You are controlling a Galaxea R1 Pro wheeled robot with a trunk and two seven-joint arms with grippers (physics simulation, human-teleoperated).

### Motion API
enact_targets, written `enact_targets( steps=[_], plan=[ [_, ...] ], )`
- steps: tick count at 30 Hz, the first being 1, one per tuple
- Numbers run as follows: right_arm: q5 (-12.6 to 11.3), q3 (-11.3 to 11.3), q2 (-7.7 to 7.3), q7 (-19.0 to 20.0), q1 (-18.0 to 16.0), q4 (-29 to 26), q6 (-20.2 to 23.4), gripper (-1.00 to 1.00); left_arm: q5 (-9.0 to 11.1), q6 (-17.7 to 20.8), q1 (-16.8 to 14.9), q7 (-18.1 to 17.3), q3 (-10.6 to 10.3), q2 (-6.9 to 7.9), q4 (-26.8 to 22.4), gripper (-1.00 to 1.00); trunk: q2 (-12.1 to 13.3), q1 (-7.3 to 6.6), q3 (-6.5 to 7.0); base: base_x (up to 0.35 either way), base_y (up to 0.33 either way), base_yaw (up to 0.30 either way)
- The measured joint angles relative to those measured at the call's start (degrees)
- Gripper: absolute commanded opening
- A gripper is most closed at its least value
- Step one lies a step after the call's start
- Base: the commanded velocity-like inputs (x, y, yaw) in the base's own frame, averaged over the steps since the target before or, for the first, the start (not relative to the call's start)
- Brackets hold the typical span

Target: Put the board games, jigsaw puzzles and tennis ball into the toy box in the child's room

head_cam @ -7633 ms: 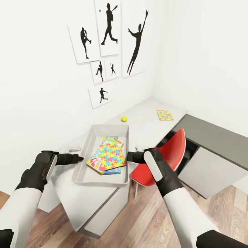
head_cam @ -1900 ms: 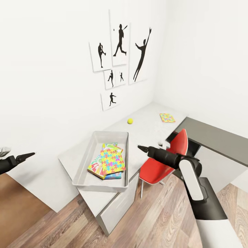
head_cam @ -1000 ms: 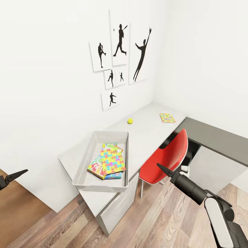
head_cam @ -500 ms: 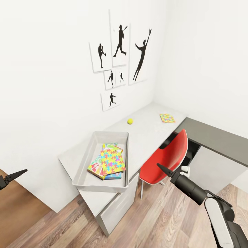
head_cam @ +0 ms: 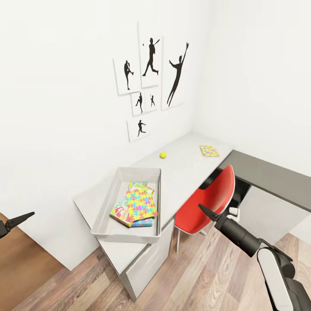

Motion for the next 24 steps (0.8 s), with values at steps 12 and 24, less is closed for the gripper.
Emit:
enact_targets(
  steps=[12, 24],
  plan=[
    [3.34, -0.35, 0.00, 4.93, 1.04, -0.01, -2.70, 1.00, -0.26, -0.01, 0.07, -2.32, 0.02, 0.01, 0.00, 1.00, 0.00, 0.00, 1.15, 0.000, 0.000, 0.000],
    [4.12, -0.48, 0.00, 6.06, 1.14, -0.01, -2.88, 1.00, -0.21, -0.10, 0.09, -2.48, 0.05, 0.01, 0.00, 1.00, 0.00, 0.00, 2.29, 0.000, 0.000, 0.000]
  ],
)
